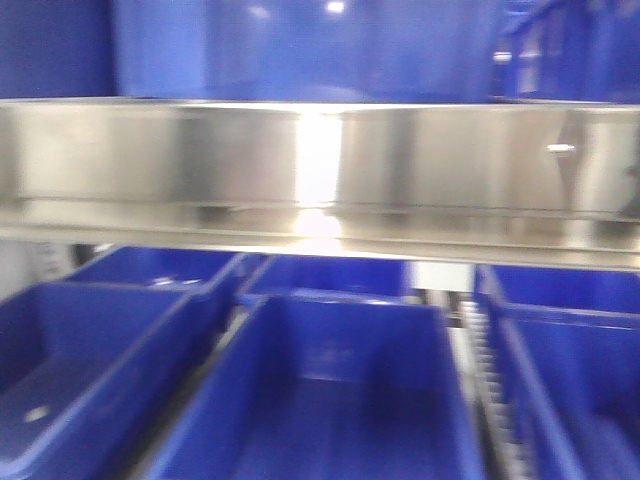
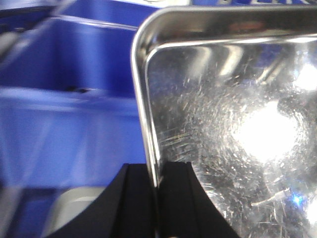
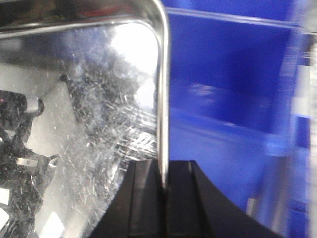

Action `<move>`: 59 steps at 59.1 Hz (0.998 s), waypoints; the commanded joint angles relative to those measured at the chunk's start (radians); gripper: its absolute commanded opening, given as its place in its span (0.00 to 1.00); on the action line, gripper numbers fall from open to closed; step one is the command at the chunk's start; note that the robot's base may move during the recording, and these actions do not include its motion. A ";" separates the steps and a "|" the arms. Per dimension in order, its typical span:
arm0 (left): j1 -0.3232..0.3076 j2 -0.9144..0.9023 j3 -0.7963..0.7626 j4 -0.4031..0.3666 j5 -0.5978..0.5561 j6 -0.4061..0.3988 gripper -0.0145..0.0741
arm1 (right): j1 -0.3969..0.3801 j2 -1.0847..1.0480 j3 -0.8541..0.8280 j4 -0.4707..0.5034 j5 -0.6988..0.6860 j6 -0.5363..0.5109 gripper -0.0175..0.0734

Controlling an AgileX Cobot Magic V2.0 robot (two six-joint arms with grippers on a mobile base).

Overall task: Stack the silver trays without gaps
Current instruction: 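Lower the held silver tray onto the gray tray on the shelf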

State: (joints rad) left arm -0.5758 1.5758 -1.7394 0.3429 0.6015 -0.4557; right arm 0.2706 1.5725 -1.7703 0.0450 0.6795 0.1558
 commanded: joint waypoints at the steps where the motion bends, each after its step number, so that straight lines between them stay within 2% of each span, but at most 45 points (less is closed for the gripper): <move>1: -0.016 -0.007 -0.010 -0.015 -0.052 0.006 0.16 | 0.012 -0.011 -0.011 0.031 -0.061 -0.008 0.11; 59: -0.016 -0.007 -0.010 -0.015 -0.052 0.006 0.16 | 0.012 -0.011 -0.011 0.031 -0.061 -0.008 0.11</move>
State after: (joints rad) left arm -0.5758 1.5758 -1.7394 0.3448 0.6015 -0.4574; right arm 0.2706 1.5725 -1.7703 0.0473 0.6795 0.1558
